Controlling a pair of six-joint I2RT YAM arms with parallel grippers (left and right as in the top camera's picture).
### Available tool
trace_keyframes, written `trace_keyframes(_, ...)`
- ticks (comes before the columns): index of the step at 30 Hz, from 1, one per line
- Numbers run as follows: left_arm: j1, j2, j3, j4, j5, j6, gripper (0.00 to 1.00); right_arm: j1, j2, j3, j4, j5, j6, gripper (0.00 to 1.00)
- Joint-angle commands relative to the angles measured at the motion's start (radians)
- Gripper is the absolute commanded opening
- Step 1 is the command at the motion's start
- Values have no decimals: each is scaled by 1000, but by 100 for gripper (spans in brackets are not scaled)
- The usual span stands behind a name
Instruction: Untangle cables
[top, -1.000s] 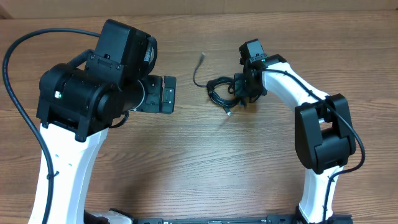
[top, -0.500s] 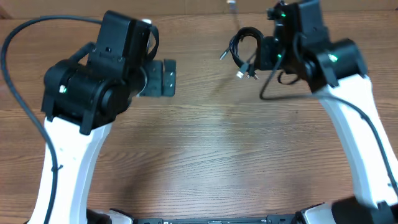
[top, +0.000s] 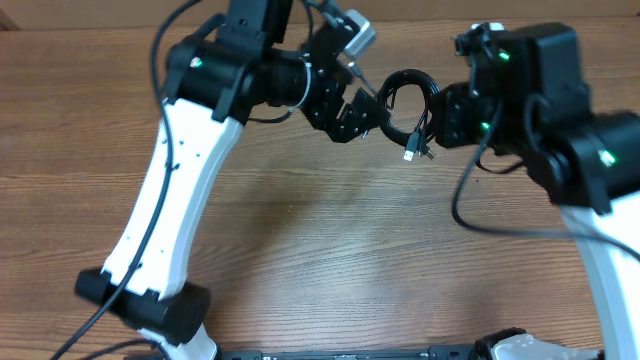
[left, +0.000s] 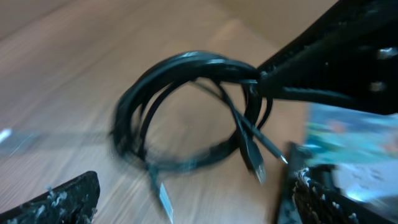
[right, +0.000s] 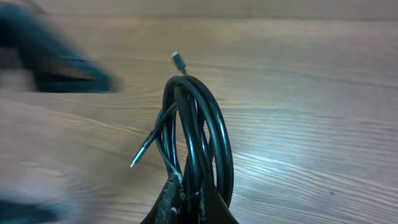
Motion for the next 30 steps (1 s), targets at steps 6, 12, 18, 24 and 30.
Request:
trace_keyframes(6, 0, 133, 11, 14, 347, 166, 100, 2, -169, 7, 0, -199, -5, 4)
trace_keyframes(12, 3, 159, 11, 44, 415, 160, 4, 2, -221, 7, -11, -222, -5, 4)
trace_keyframes(18, 48, 131, 31, 34, 360, 6, 4, 2, -209, 7, -24, -200, -43, 4)
trace_keyframes(24, 137, 20, 48, -86, 154, -43, 4, 2, -162, 7, -19, -134, -54, 4)
trace_keyframes(30, 219, -169, 48, -208, -169, -176, 4, 2, -66, 3, -10, -2, -51, 4)
